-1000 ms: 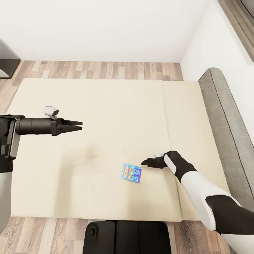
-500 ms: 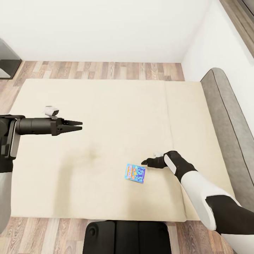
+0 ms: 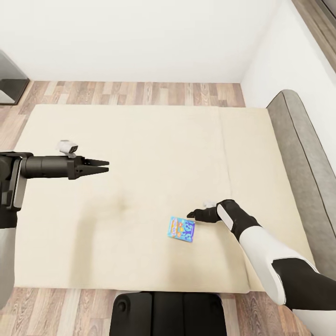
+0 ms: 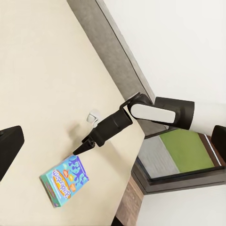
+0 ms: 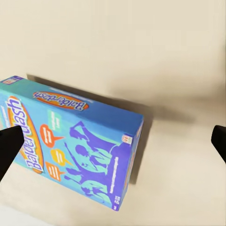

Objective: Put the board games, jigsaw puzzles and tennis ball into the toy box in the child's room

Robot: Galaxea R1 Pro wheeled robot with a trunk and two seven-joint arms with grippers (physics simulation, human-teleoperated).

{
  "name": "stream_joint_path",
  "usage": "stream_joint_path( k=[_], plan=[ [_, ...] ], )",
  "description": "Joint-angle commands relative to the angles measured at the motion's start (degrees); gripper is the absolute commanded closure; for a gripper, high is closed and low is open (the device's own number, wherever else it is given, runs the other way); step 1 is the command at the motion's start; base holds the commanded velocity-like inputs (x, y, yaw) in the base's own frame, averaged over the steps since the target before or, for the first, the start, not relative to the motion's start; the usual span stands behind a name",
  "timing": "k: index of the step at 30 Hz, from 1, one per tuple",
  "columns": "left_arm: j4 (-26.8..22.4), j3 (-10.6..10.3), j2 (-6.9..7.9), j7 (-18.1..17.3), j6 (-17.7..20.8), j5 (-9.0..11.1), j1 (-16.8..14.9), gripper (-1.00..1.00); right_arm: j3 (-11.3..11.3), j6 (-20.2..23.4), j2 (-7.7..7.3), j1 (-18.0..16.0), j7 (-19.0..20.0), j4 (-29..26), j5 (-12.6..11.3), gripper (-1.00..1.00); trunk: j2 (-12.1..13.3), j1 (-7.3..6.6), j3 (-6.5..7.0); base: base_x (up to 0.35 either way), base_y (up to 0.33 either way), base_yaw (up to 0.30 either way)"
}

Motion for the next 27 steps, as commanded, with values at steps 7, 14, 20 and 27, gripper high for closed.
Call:
stream_joint_path(
  k=[7,14,20,27],
  plan=[
    [0.0,0.0,-0.04,-0.2,0.6,0.0,0.0,-1.00,0.4,0.1,-0.06,0.0,-0.2,0.0,-0.6,-1.00,-0.1,0.03,-0.06,0.000,0.018,0.000],
    [0.0,0.0,-0.05,-0.2,0.6,-0.1,0.0,-1.00,0.4,0.1,-0.12,0.1,-0.2,0.0,-0.6,-1.00,-0.1,0.03,-0.06,0.000,0.004,0.000],
    [0.0,-0.1,-0.03,-0.2,0.6,-0.1,0.0,-1.00,0.4,0.1,-0.13,0.1,-0.2,0.0,-0.6,-1.00,-0.1,0.03,-0.06,0.000,0.000,0.000],
    [0.0,0.0,-0.01,-0.2,0.6,-0.1,0.0,-1.00,0.4,0.1,-0.13,0.1,-0.2,0.0,-0.7,-1.00,-0.1,0.03,-0.02,0.000,0.000,0.000]
  ],
)
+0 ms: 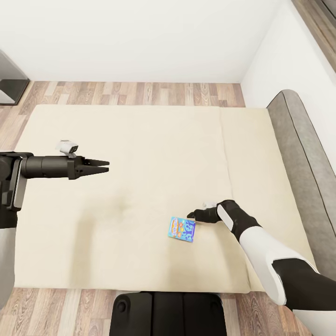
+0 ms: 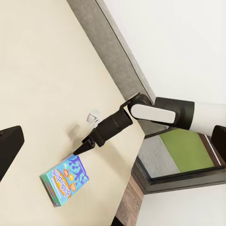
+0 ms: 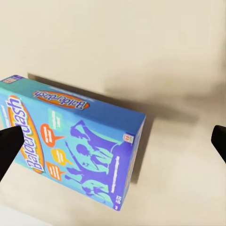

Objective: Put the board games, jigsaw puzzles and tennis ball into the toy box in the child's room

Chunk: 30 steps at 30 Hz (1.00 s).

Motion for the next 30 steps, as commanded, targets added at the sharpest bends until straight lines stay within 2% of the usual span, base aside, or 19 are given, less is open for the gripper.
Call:
stream_joint_path(
  k=[1,15,30],
  plan=[
    [0.0,0.0,0.03,-0.2,0.6,0.0,0.0,-1.00,0.4,0.2,-0.05,0.0,-0.2,0.0,-0.6,-1.00,-0.1,0.03,-0.03,0.000,0.000,0.000],
    [0.0,-0.1,0.06,-0.2,0.6,0.0,0.0,-1.00,0.4,0.1,-0.02,1.4,-0.2,0.0,-0.4,-1.00,-0.1,0.03,0.98,0.000,0.000,0.000],
    [0.0,0.0,0.06,-0.2,0.6,0.0,0.0,-1.00,0.5,0.2,0.03,1.5,-0.1,-0.1,-0.4,-1.00,-0.1,0.03,1.21,0.000,0.023,0.000]
  ],
)
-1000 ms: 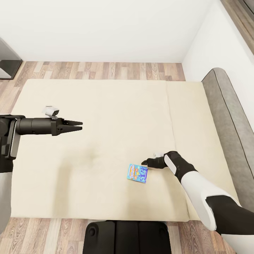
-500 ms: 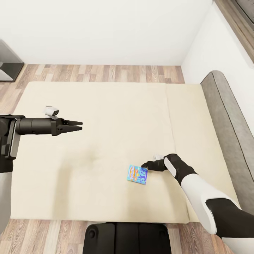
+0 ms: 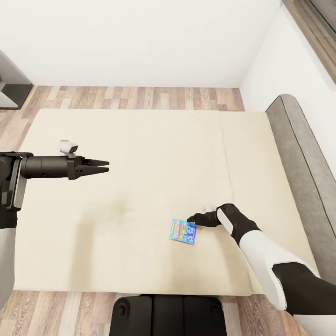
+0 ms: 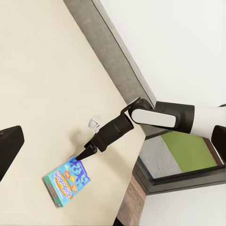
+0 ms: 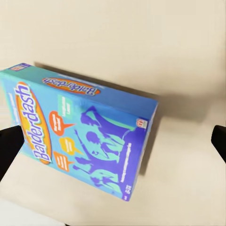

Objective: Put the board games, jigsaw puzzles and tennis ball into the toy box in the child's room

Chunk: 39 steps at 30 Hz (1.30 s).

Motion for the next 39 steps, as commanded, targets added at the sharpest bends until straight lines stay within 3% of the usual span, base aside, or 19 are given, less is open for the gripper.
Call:
stream_joint_path(
  k=[1,39],
  plan=[
    [0.0,0.0,0.03,-0.2,0.6,0.0,0.0,-1.00,0.4,0.2,-0.04,0.0,-0.2,0.0,-0.6,-1.00,-0.1,0.03,-0.06,0.000,0.137,0.000],
    [0.0,0.0,0.03,-0.2,0.6,0.0,0.0,-1.00,0.3,0.2,-0.12,0.0,-0.2,0.0,-0.6,-1.00,-0.1,0.03,-0.05,0.000,0.064,0.000]
  ],
)
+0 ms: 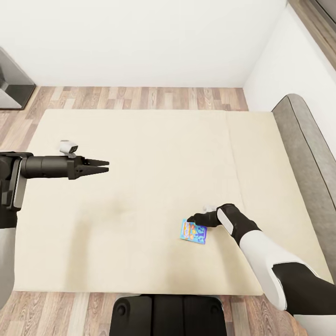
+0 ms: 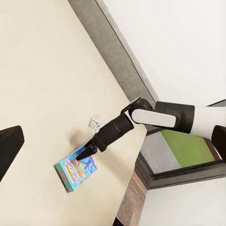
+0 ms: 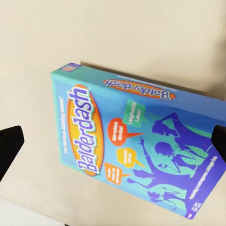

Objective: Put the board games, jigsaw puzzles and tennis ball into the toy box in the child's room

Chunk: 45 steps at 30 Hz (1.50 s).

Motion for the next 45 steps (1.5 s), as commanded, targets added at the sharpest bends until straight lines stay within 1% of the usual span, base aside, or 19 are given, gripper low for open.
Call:
stream_joint_path(
  k=[1,24,38,45],
  plan=[
    [0.0,0.0,0.03,-0.2,0.6,0.0,0.0,-1.00,0.4,0.2,-0.05,0.0,-0.2,-0.1,-0.6,-1.00,-0.1,0.03,-0.07,0.000,0.008,0.000],
    [0.0,0.0,0.03,-0.2,0.6,0.0,0.0,-1.00,0.4,0.2,-0.15,0.0,-0.2,0.0,-0.7,-1.00,-0.1,0.03,-0.07,0.000,0.001,0.000],
    [0.0,-0.1,0.03,-0.2,0.6,0.0,0.0,-1.00,0.3,-0.3,-0.90,0.3,-0.3,0.5,-0.9,-1.00,-0.1,0.03,-0.07,0.000,0.000,0.000],
    [0.0,0.0,0.03,-0.2,0.6,0.0,0.0,-1.00,0.3,-1.0,-0.98,1.0,-2.4,0.9,-0.9,-1.00,-0.1,0.03,-0.07,0.000,0.000,0.000]
  ],
)
